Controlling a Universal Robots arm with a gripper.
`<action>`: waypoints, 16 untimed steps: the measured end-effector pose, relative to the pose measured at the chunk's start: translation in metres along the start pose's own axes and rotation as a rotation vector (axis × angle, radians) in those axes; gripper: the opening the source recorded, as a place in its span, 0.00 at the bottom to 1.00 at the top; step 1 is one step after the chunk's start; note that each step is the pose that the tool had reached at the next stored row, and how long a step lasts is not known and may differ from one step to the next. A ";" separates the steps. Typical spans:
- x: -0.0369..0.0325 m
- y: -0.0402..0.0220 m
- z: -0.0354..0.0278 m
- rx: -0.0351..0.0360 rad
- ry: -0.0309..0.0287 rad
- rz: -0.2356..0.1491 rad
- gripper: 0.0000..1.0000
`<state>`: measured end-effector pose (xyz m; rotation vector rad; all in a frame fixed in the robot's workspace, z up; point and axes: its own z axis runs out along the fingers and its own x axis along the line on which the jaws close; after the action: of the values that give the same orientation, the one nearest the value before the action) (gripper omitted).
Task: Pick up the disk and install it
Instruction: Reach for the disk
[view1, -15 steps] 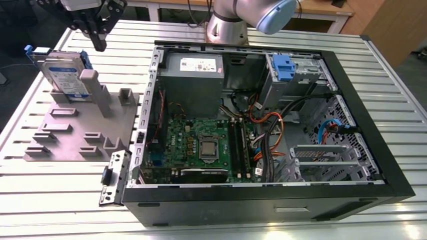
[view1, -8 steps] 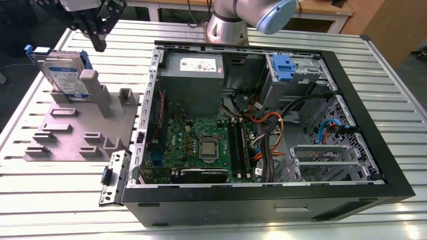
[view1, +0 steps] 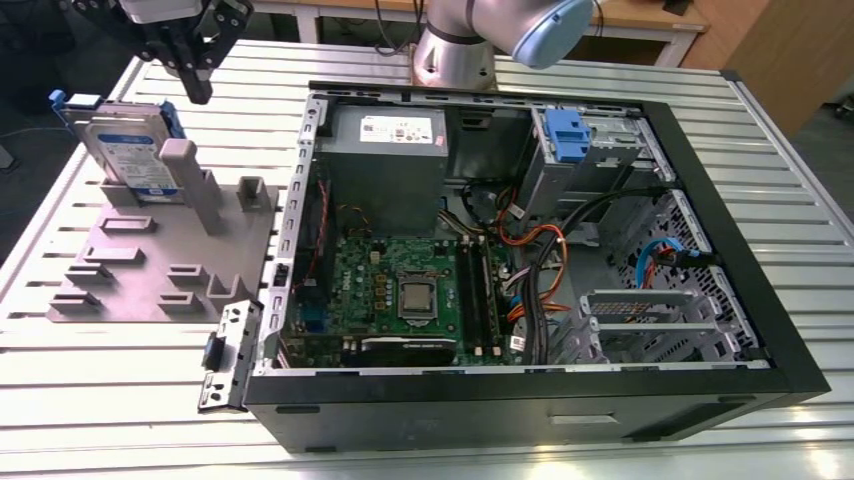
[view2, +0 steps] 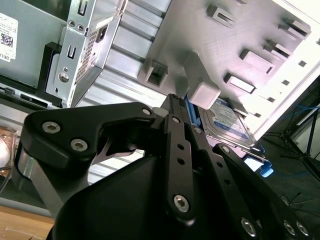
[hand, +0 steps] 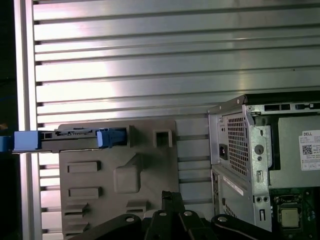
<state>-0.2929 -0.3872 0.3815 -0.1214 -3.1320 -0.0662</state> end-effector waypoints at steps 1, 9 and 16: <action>0.0000 0.0000 0.0000 0.0000 0.0004 0.000 0.11; 0.0004 -0.0001 0.0009 0.0003 0.0051 0.000 0.11; 0.0045 0.0037 0.0014 0.0004 0.0056 0.000 0.11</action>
<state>-0.2971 -0.3832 0.3803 -0.1214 -3.1264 -0.0658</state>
